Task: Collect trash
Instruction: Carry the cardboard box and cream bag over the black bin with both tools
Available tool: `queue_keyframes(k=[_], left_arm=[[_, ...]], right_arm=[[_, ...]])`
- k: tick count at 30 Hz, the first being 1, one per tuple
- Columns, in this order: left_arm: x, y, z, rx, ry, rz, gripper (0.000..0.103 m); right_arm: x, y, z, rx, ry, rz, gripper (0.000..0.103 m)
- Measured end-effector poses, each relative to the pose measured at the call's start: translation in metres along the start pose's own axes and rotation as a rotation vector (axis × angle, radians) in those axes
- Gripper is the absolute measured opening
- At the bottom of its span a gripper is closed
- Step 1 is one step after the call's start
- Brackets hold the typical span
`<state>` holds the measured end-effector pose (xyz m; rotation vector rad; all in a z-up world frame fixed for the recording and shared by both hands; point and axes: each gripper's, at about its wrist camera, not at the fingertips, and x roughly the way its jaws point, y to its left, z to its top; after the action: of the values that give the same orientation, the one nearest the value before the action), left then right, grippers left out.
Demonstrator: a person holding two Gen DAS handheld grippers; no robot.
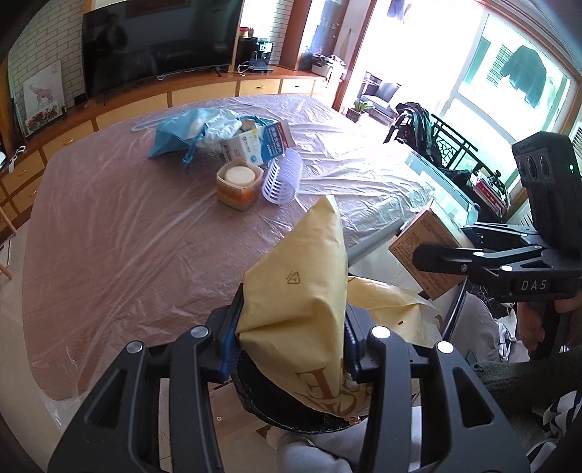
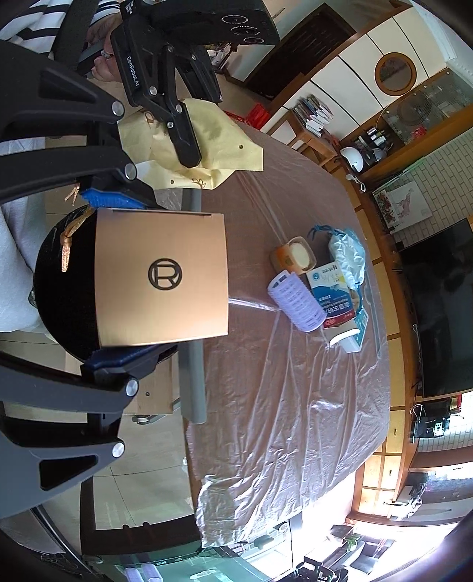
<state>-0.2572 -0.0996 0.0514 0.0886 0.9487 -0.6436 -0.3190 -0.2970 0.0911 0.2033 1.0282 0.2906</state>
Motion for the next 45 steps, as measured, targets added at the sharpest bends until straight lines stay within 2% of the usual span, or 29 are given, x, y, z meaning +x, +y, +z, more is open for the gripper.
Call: queue_keyframes(k=[16, 26, 39, 45], left_arm=[[0.021, -0.018, -0.032, 0.095, 0.093, -0.021, 0.045], [0.041, -0.016, -0.047, 0.086, 0.157, -0.002, 0.045], [0.063, -0.007, -0.054, 0.093, 0.212, 0.040, 0.045], [0.072, -0.005, -0.057, 0.086, 0.230, 0.048, 0.045]], right_arm=[[0.014, 0.005, -0.028, -0.041, 0.072, -0.024, 0.057], [0.038, 0.004, -0.037, -0.047, 0.117, -0.032, 0.057], [0.066, 0.012, -0.044, -0.113, 0.176, -0.078, 0.057], [0.076, 0.010, -0.044, -0.104, 0.184, -0.085, 0.057]])
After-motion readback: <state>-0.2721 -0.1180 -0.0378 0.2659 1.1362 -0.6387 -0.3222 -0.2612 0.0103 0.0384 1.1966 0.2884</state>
